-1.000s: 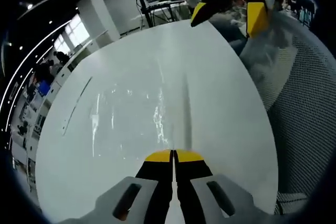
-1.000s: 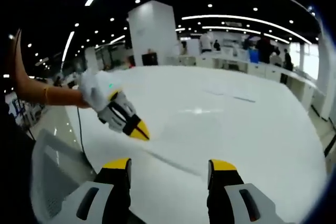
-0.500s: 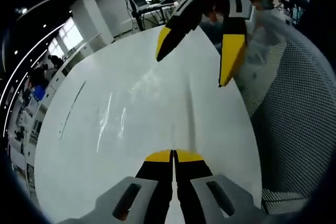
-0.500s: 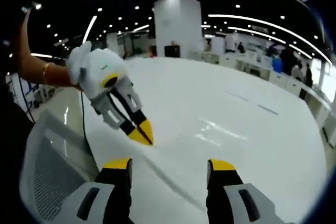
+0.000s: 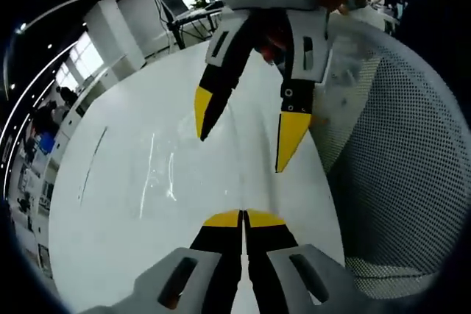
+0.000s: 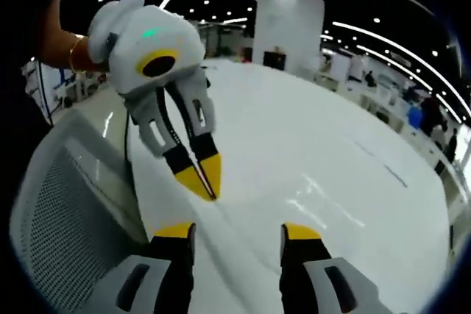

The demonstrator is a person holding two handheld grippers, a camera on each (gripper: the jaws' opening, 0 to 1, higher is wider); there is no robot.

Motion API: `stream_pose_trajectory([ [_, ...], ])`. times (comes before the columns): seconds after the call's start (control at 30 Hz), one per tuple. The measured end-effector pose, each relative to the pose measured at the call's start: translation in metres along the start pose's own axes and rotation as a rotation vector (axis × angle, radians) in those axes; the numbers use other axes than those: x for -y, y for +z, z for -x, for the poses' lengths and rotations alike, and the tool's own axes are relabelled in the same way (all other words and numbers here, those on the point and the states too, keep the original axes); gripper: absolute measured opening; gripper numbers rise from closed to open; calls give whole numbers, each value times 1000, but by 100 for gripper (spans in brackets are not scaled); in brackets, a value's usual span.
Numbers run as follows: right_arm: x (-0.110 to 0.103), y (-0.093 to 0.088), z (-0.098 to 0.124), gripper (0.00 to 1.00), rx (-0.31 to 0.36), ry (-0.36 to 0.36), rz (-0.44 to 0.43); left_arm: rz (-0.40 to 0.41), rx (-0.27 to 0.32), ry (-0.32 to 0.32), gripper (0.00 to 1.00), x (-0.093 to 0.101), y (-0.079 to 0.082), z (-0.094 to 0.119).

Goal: Open the resealable bag by pulling the two sides of the seal apart until the entire bag opening is separated and visibly accessible.

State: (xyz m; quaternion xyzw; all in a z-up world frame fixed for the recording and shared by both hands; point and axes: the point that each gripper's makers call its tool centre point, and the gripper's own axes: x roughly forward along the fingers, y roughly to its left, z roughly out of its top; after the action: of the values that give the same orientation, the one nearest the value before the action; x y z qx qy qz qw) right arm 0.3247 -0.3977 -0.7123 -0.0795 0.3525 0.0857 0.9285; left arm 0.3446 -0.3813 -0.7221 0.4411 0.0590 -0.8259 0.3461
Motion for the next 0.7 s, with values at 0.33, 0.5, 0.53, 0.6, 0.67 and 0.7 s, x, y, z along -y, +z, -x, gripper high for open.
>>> stream_pose_trajectory([
  [0.33, -8, -15, -5, 20, -113, 30, 164, -21, 2, -18, 0, 10, 6, 5],
  [0.5, -9, -15, -6, 9, -124, 46, 207, -15, 13, -26, 0, 13, 9, 6],
  [0.53, -10, -15, -6, 6, -126, 52, 214, -14, 14, -26, 0, 14, 10, 6],
  [0.6, -12, -16, -6, 3, -134, 63, 231, -18, 13, -30, 0, 15, 10, 7],
  [0.67, -12, -16, -6, 2, -139, 64, 250, -20, 12, -32, 0, 16, 11, 7],
  [0.7, -13, -17, -6, 1, -141, 67, 255, -19, 13, -32, 0, 17, 11, 8],
])
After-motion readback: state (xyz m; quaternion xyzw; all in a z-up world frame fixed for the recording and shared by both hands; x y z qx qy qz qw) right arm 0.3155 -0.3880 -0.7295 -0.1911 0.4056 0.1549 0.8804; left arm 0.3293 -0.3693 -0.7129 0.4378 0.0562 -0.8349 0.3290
